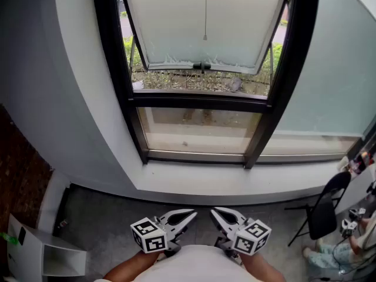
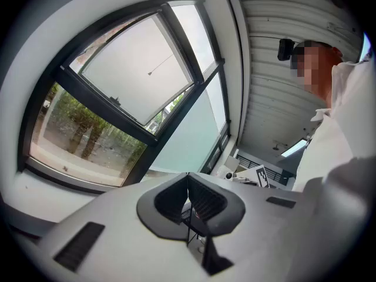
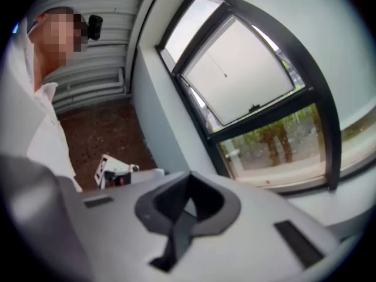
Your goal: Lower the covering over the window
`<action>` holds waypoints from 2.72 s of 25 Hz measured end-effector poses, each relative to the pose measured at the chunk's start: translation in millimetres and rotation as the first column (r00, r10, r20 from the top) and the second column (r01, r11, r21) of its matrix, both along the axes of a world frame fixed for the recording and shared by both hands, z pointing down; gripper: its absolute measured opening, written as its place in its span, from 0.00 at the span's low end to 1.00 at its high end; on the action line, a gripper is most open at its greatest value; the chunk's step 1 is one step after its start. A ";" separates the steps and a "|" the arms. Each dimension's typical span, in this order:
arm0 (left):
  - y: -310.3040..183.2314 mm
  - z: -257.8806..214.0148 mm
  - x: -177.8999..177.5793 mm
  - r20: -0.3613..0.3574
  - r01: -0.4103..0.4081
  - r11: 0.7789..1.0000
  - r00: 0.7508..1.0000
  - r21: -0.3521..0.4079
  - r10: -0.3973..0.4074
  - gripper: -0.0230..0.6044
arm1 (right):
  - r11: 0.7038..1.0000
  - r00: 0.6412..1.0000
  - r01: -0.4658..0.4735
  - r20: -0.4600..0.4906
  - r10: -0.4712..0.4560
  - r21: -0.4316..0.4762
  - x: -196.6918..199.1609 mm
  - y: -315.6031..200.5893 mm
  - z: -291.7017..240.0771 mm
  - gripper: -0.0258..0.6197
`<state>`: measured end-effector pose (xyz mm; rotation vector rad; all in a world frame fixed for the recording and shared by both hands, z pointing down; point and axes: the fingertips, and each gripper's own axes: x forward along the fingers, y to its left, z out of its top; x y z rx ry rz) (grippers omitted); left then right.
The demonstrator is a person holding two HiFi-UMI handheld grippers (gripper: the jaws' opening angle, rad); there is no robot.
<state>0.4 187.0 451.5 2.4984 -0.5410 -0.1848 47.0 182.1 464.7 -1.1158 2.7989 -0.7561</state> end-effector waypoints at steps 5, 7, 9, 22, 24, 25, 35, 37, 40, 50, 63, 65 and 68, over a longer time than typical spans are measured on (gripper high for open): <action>-2.0 6.7 5.2 0.014 0.012 1.000 1.000 -0.014 -0.012 0.06 | 1.000 1.000 0.012 -0.005 -0.012 0.002 1.6 -1.9 1.5 0.07; -3.5 7.3 4.4 0.012 0.014 1.000 1.000 -0.020 -0.014 0.06 | 1.000 1.000 0.011 -0.008 -0.011 0.004 1.2 -2.3 2.0 0.07; -5.5 9.3 2.4 0.006 0.020 0.999 1.000 -0.025 -0.020 0.06 | 1.000 1.000 0.009 -0.013 -0.009 0.006 1.4 -3.1 2.8 0.07; -15.4 8.0 -0.8 -0.019 0.045 0.998 0.999 -0.043 -0.046 0.06 | 0.998 0.996 -0.020 -0.086 0.024 0.056 10.7 -11.8 7.6 0.08; -18.8 6.4 -1.1 -0.015 0.052 0.998 0.999 -0.042 -0.052 0.06 | 0.998 0.995 -0.025 -0.091 0.030 0.057 13.4 -15.1 9.3 0.09; -20.5 6.4 -1.5 -0.011 0.056 0.998 0.998 -0.038 -0.056 0.06 | 0.998 0.995 -0.025 -0.095 0.031 0.057 14.3 -16.4 10.4 0.12; -34.1 18.4 3.2 0.075 0.161 0.987 0.984 0.018 -0.162 0.06 | 0.999 0.993 -0.039 -0.112 0.043 0.037 41.8 -25.3 21.4 0.19; -38.1 20.0 6.0 0.084 0.191 0.981 0.978 0.016 -0.192 0.07 | 0.999 0.993 -0.042 -0.110 0.045 0.030 49.5 -29.4 24.1 0.19; -43.9 20.7 13.6 0.097 0.219 0.976 0.971 0.016 -0.220 0.07 | 0.999 0.993 -0.036 -0.108 0.039 0.026 62.5 -36.5 26.4 0.19; -62.5 17.3 34.9 0.117 0.299 0.953 0.946 0.051 -0.303 0.07 | 0.999 0.991 0.038 -0.132 -0.033 0.036 92.1 -63.7 26.8 0.19; -107.0 20.9 28.4 0.156 0.353 0.933 0.920 0.065 -0.359 0.07 | 0.998 0.989 0.054 -0.140 -0.049 0.034 90.1 -107.1 29.0 0.19; -121.3 21.1 25.4 0.153 0.341 0.937 0.925 0.070 -0.348 0.07 | 0.999 0.989 0.042 -0.144 -0.037 0.034 85.3 -119.1 29.8 0.19; -145.1 22.2 20.0 0.147 0.310 0.947 0.936 0.079 -0.319 0.07 | 0.999 0.989 0.018 -0.150 -0.013 0.037 75.6 -141.4 32.0 0.19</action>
